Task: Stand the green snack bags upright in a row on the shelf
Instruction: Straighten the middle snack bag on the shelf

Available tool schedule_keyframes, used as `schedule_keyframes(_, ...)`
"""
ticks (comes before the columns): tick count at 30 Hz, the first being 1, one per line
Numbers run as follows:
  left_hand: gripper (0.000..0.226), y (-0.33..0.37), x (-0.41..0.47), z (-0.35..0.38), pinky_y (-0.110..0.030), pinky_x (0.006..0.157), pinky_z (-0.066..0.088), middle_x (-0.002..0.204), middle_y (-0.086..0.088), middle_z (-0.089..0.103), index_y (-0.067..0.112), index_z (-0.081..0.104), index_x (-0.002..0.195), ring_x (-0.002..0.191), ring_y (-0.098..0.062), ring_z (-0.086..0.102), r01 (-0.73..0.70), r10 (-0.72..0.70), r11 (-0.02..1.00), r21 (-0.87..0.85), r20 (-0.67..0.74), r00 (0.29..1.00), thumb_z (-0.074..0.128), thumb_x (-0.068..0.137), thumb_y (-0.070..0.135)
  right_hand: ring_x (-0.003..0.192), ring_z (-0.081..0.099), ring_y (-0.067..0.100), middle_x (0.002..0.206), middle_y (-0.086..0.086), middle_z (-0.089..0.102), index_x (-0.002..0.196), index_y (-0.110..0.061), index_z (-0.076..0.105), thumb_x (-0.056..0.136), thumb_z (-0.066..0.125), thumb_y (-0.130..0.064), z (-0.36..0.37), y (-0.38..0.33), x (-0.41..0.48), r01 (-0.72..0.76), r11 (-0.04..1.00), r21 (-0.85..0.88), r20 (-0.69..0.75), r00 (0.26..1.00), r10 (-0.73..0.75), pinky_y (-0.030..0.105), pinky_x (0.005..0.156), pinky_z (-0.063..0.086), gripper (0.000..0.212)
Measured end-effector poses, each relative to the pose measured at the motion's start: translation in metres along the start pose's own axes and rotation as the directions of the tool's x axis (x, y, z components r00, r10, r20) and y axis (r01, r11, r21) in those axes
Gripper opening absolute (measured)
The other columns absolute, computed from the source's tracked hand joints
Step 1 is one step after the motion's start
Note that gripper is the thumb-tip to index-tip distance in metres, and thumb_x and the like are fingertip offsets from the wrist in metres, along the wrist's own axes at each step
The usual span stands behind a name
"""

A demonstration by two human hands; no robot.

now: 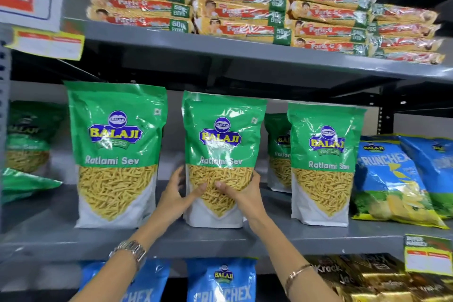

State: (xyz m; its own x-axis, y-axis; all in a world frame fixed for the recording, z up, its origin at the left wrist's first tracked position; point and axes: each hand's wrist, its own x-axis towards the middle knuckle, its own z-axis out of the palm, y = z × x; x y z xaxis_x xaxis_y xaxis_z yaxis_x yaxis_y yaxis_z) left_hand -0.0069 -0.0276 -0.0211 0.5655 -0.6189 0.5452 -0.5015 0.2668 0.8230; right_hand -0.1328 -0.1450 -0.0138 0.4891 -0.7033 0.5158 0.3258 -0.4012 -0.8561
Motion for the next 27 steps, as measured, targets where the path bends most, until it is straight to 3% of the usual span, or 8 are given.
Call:
schedule_keyframes(2, 0.090, -0.002, -0.001, 0.001, -0.033, 0.101, 0.039, 0.124, 0.010, 0.051, 0.042, 0.032, 0.121, 0.116, -0.011, 0.048, 0.035, -0.038, 0.998, 0.044, 0.071, 0.997, 0.069, 0.045, 0.073, 0.107, 0.058, 0.015, 0.120, 0.004, 0.055, 0.127, -0.012, 0.026, 0.055, 0.087, -0.016, 0.000, -0.002, -0.001, -0.022, 1.000, 0.007, 0.000, 1.000, 0.022, 0.028, 0.088, 0.048, 0.095)
schedule_keyframes(6, 0.062, -0.004, -0.003, 0.007, -0.029, 0.094, 0.040, 0.111, 0.010, 0.054, 0.036, 0.037, 0.117, 0.109, -0.013, 0.050, 0.023, -0.024, 1.000, 0.018, 0.018, 1.000, 0.076, 0.069, 0.035, 0.095, 0.059, 0.007, 0.110, 0.001, 0.057, 0.121, -0.012, 0.029, 0.056, 0.086, -0.013, -0.002, -0.004, -0.001, -0.063, 0.998, 0.008, 0.004, 0.998, 0.063, 0.022, 0.079, 0.049, 0.086)
schedule_keyframes(10, 0.075, -0.006, -0.002, 0.009, -0.034, 0.100, 0.041, 0.117, 0.008, 0.054, 0.027, 0.038, 0.128, 0.112, -0.014, 0.051, 0.035, -0.035, 0.999, 0.018, 0.019, 0.999, 0.077, 0.065, 0.038, 0.096, 0.060, 0.012, 0.111, 0.005, 0.058, 0.120, -0.008, 0.032, 0.055, 0.087, -0.012, -0.009, -0.004, 0.000, -0.101, 0.995, 0.002, 0.005, 0.995, 0.101, 0.026, 0.081, 0.050, 0.085)
schedule_keyframes(14, 0.066, -0.004, -0.001, 0.016, -0.029, 0.094, 0.042, 0.114, 0.009, 0.057, 0.030, 0.041, 0.120, 0.110, -0.012, 0.054, 0.019, -0.019, 1.000, 0.006, 0.023, 1.000, 0.078, 0.065, 0.037, 0.088, 0.058, 0.008, 0.100, -0.002, 0.056, 0.114, -0.010, 0.030, 0.059, 0.084, -0.006, -0.016, -0.007, 0.000, -0.103, 0.995, 0.015, 0.004, 0.995, 0.102, 0.022, 0.076, 0.048, 0.076)
schedule_keyframes(20, 0.068, -0.003, -0.002, 0.023, -0.027, 0.093, 0.043, 0.115, 0.007, 0.057, 0.026, 0.040, 0.125, 0.110, -0.013, 0.054, 0.025, -0.025, 1.000, 0.006, 0.024, 0.999, 0.077, 0.068, 0.034, 0.084, 0.058, 0.006, 0.096, -0.003, 0.056, 0.113, -0.011, 0.031, 0.062, 0.080, 0.000, -0.019, -0.001, 0.001, -0.069, 0.995, 0.067, -0.020, 0.997, 0.070, 0.017, 0.063, 0.054, 0.072)
schedule_keyframes(23, 0.070, 0.002, -0.003, 0.025, -0.022, 0.090, 0.040, 0.120, 0.006, 0.055, 0.023, 0.038, 0.128, 0.111, -0.010, 0.052, 0.021, -0.022, 1.000, 0.019, 0.030, 0.999, 0.075, 0.070, 0.034, 0.085, 0.058, 0.007, 0.097, -0.002, 0.056, 0.112, -0.012, 0.032, 0.062, 0.080, 0.000, -0.020, 0.002, 0.002, -0.055, 0.995, 0.086, -0.037, 0.998, 0.058, 0.016, 0.064, 0.052, 0.071)
schedule_keyframes(25, 0.078, 0.003, -0.007, 0.027, -0.019, 0.094, 0.037, 0.134, 0.005, 0.048, 0.022, 0.031, 0.134, 0.120, -0.011, 0.046, 0.010, -0.012, 0.999, 0.045, 0.039, 0.999, 0.073, 0.070, 0.040, 0.085, 0.058, 0.006, 0.098, -0.001, 0.057, 0.114, -0.011, 0.033, 0.060, 0.082, -0.003, -0.020, 0.001, 0.000, -0.051, 0.992, 0.116, -0.027, 0.998, 0.054, 0.014, 0.062, 0.052, 0.073)
schedule_keyframes(27, 0.110, 0.003, -0.015, 0.030, -0.031, 0.110, 0.024, 0.154, 0.000, 0.017, 0.022, 0.002, 0.145, 0.140, -0.017, 0.022, 0.011, -0.015, 0.994, 0.105, 0.038, 0.999, 0.064, 0.064, 0.063, 0.092, 0.059, 0.009, 0.104, 0.000, 0.057, 0.120, -0.012, 0.033, 0.046, 0.090, -0.029, -0.020, -0.002, -0.006, -0.051, 0.986, 0.158, -0.007, 0.999, 0.053, 0.016, 0.069, 0.050, 0.095)
